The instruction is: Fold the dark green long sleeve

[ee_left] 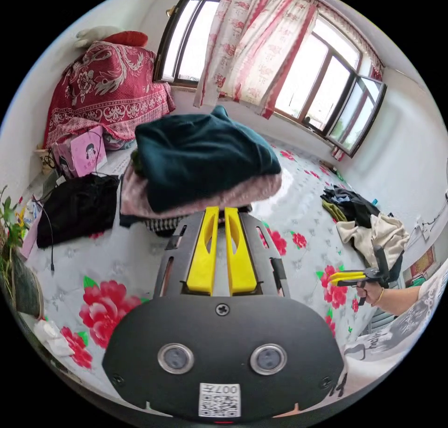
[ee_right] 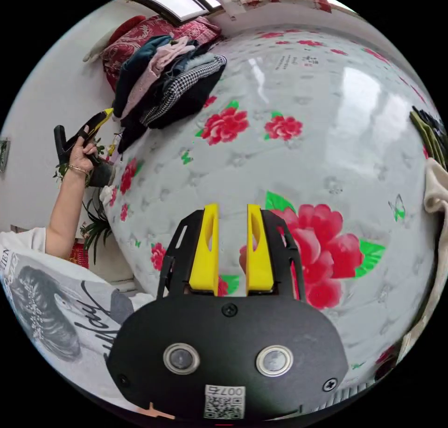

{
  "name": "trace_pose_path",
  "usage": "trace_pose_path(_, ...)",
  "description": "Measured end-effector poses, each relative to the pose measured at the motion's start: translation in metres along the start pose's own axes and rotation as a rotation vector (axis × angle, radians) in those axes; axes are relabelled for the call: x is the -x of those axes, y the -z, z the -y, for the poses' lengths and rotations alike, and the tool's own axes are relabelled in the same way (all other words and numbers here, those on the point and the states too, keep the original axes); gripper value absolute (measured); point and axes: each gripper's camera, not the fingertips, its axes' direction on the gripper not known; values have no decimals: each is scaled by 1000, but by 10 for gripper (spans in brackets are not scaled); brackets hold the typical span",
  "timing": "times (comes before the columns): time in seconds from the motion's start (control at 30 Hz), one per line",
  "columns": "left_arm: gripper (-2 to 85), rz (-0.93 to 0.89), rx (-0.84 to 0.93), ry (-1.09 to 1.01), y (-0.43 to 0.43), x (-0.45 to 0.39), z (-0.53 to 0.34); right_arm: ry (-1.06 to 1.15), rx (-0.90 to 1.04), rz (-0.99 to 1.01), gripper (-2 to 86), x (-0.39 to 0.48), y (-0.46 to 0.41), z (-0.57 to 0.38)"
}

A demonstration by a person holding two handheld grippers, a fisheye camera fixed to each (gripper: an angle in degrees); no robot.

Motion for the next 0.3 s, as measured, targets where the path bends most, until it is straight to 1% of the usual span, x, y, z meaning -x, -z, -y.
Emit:
trace_pose_path(0.07, -8, -10, 120, -6, -24, -31, -48, -89, 30, -72, 62, -19, 9, -33)
trace_pose_path(0.13, -9, -27, 307, -2, -57, -77, -114, -159, 29, -137, 65, -35, 24, -59)
trace_pose_path(0.17, -9, -30, 349, 2, -64, -89, -131, -200, 19, -187, 68, -44, 37, -73)
trace_pose_path(0.23, -9, -68, 487, 1, -82, -140, -186, -247, -12, -254, 73, -59, 59, -88)
trace_pose_path(0.3, -10, -122, 571, 4, -91, -179, -215, -323, -75, -386, 79, -79, 93, -107)
